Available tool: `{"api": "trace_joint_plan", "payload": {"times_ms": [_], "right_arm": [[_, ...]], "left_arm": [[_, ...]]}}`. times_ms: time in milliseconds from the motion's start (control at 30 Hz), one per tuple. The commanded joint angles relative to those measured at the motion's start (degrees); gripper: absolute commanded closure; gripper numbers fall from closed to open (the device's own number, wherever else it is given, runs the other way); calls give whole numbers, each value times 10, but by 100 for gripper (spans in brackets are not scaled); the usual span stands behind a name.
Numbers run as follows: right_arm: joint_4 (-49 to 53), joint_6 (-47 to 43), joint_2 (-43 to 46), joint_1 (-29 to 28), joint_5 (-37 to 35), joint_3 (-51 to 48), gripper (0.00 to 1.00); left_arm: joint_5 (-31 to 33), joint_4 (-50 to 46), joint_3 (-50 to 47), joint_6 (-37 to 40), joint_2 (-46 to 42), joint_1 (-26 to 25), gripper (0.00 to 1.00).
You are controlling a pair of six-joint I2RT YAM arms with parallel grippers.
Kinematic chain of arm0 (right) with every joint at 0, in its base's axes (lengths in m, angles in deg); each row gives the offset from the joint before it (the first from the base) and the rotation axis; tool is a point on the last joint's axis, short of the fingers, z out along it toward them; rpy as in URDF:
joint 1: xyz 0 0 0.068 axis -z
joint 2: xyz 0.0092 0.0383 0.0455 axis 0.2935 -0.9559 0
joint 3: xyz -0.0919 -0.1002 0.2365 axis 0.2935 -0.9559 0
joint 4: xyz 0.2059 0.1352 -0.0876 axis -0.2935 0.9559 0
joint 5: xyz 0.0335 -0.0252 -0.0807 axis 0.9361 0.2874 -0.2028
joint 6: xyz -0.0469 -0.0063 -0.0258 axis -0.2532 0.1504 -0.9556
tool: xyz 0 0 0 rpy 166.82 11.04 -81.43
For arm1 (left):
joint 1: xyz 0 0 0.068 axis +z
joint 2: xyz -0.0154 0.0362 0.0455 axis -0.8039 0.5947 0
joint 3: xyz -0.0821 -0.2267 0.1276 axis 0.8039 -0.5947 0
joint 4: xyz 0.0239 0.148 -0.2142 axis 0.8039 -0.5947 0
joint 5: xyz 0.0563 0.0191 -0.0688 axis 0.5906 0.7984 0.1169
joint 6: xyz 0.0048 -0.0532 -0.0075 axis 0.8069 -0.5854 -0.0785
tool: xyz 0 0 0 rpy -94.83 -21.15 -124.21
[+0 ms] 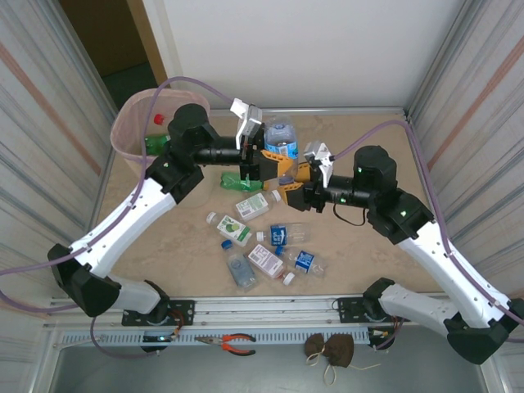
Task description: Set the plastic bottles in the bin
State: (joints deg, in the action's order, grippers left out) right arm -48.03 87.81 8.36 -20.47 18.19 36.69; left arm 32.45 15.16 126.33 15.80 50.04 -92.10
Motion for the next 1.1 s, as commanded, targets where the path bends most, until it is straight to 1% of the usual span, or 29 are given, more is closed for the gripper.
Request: {"api": "trace_joint_plan", "payload": {"times_ms": [0, 33, 133, 300, 367, 467, 667, 767, 800, 867, 933, 967, 1000, 1067], "right_arm": [[0, -3, 27, -1, -24, 18, 40], [4, -5, 32, 0, -26, 19, 35], [13, -8, 43, -1, -37, 18, 30], [25, -15, 59, -1, -59, 21, 28], [25, -16, 64, -1, -65, 20, 28], [28, -18, 67, 0, -72, 22, 27], [28, -16, 76, 0, -92, 17, 27], [26, -11, 80, -1, -97, 13, 27], [26, -10, 81, -1, -98, 12, 27], [26, -9, 83, 0, -101, 11, 27], [24, -7, 85, -1, -106, 8, 27], [23, -6, 86, -1, -108, 8, 27], [22, -6, 87, 0, -109, 7, 27], [21, -5, 86, -1, -109, 5, 27]], "left_arm": [[39, -29, 16, 19, -26, 11, 39], [49, -33, 15, 16, -29, 17, 40], [69, -37, 8, -2, -39, 41, 42], [97, -37, -3, -41, -55, 95, 41], [111, -46, -1, -48, -60, 118, 43], [154, -75, 6, -64, -67, 158, 45], [240, -103, 6, -142, -73, 242, 49], [283, -126, 8, -177, -71, 276, 49], [296, -134, 9, -193, -70, 289, 47], [358, -156, 12, -232, -69, 305, 47], [451, -207, 24, -280, -65, 308, 47], [488, -234, 34, -309, -59, 311, 45], [511, -263, 45, -335, -53, 315, 45], [536, -299, 61, -379, -40, 323, 46]]}}
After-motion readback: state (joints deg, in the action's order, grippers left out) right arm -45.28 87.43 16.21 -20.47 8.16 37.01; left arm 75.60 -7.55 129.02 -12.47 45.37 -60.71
